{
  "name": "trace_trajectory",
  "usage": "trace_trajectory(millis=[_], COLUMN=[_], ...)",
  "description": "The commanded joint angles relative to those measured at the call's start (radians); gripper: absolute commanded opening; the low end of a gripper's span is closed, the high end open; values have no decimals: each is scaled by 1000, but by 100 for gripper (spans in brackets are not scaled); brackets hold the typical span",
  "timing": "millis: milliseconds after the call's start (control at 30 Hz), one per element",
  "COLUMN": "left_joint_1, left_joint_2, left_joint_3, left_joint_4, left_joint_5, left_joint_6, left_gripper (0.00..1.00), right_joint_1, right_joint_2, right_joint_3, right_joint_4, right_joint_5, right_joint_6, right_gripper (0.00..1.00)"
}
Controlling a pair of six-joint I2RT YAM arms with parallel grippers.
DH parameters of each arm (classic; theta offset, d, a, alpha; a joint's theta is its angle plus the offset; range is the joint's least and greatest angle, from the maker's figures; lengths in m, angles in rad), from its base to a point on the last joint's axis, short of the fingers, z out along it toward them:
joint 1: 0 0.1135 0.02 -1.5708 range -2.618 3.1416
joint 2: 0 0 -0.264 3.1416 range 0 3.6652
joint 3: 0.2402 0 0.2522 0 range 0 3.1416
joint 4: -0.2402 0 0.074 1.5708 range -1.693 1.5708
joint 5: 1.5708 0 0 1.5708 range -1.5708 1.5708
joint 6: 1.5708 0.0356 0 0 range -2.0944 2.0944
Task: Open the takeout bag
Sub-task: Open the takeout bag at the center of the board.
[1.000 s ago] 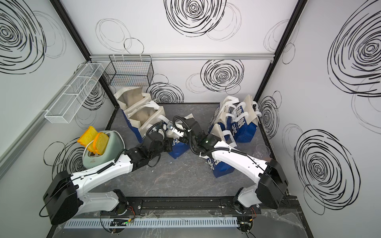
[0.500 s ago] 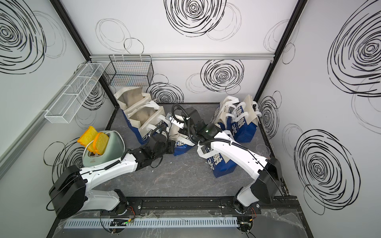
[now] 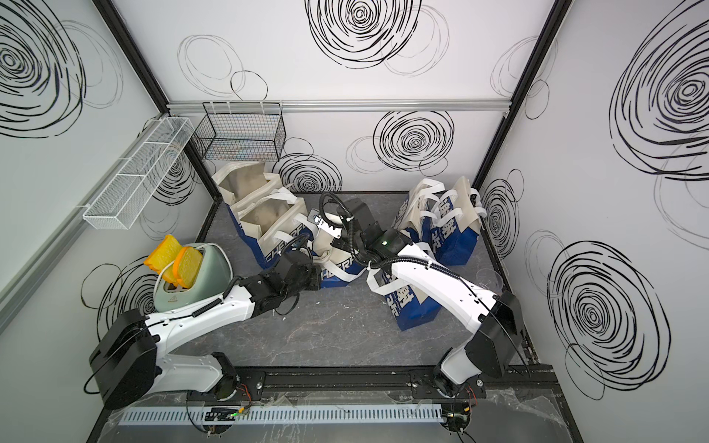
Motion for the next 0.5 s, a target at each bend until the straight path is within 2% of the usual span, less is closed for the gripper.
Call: trace_trajectory(millis=[0,100,167,200,367,467], left_joint_1=[-12,-13,-8,-4,17,31], left_joint_2=[43,30,20,15,-4,-9], left_joint_3=[-41,-13,23,47,144,183], left_joint_4=[-260,-266,-282,-292,-324,-328], left_joint_5=[0,2,6,8,22,37], left_joint_6=[12,14,22,25,26,14], left_gripper=[0,0,0,0,0,0], right_joint_1=[-34,-32,-32,-32,-32,-32], right_joint_2=[-40,-63,-99,-129,-296,-379], right_joint_3=[104,77,25,-13,-211,-286], right_joint_4=[156,148,147,149,202,194], right_joint_5=[46,28,17,2,-12,-19], right_joint_6=[1,34,69,90,180,218], right_gripper=[4,29,43,47,49,46])
